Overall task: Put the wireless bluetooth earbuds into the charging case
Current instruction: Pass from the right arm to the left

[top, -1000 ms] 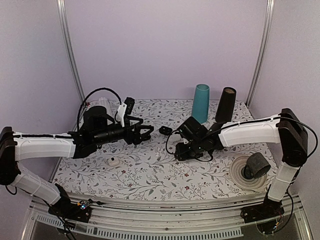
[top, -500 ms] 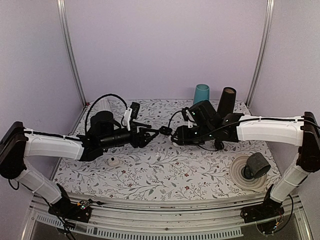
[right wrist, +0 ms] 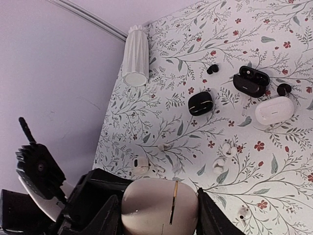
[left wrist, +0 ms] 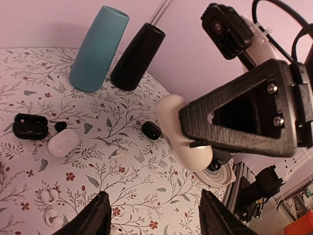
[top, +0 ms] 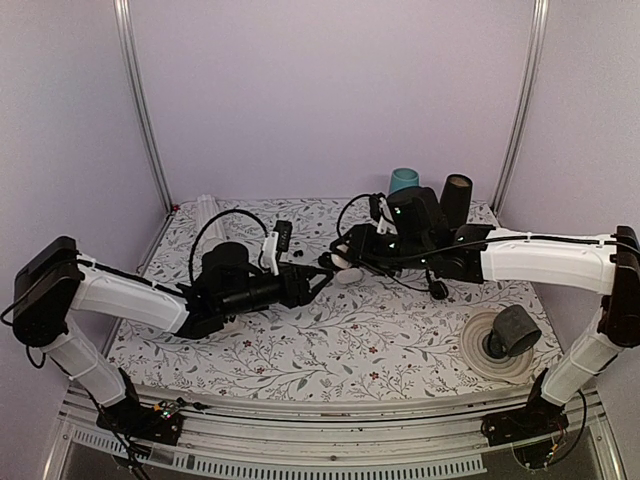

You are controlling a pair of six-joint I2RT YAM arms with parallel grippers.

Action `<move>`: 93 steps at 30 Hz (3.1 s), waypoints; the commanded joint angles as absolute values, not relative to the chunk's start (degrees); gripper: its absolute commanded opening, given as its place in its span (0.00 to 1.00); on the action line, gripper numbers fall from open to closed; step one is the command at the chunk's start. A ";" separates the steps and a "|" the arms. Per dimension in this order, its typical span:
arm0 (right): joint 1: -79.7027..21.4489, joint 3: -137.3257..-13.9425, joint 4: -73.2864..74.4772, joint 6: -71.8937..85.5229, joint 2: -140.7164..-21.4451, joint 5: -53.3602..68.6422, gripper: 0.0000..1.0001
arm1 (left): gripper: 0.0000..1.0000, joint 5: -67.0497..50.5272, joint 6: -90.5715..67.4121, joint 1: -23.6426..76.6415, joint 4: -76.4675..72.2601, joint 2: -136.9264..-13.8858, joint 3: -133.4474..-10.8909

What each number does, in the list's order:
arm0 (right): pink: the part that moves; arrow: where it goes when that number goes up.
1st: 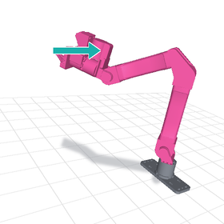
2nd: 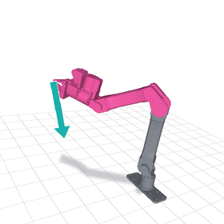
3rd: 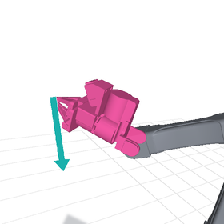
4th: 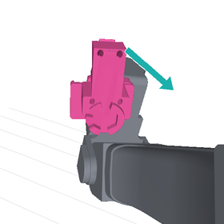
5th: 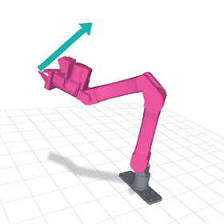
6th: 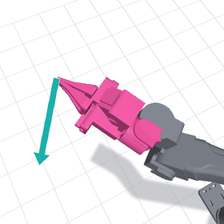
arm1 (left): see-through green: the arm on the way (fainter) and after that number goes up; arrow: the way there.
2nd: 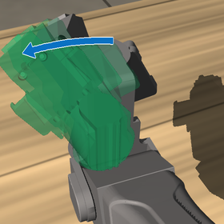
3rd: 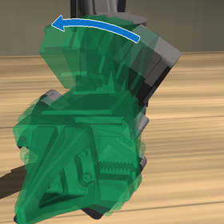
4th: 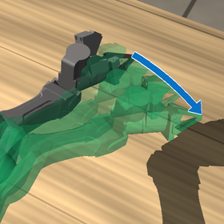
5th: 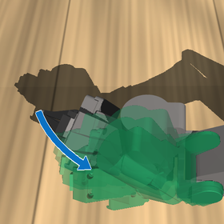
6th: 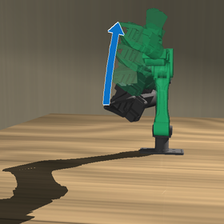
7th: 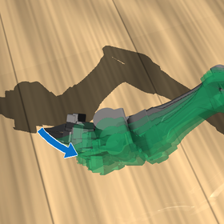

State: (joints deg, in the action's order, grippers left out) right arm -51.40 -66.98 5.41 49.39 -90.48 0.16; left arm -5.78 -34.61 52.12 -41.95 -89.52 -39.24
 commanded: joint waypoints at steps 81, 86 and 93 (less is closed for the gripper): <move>-50.17 -59.06 -4.91 56.52 -79.71 6.14 0.92 | 0.00 -4.61 -17.83 53.04 -55.17 -90.86 -39.35; -47.73 -58.34 -4.56 56.00 -78.01 11.55 0.89 | 0.00 -7.05 -13.50 53.03 -56.48 -88.91 -37.45; -46.18 -59.59 -3.32 56.19 -78.78 20.12 0.78 | 0.00 -5.71 -2.75 53.61 -50.73 -86.27 -38.09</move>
State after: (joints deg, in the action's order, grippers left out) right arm -46.68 -59.22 -3.92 56.40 -78.98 14.00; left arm -5.80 -11.03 53.71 -52.75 -88.36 -37.76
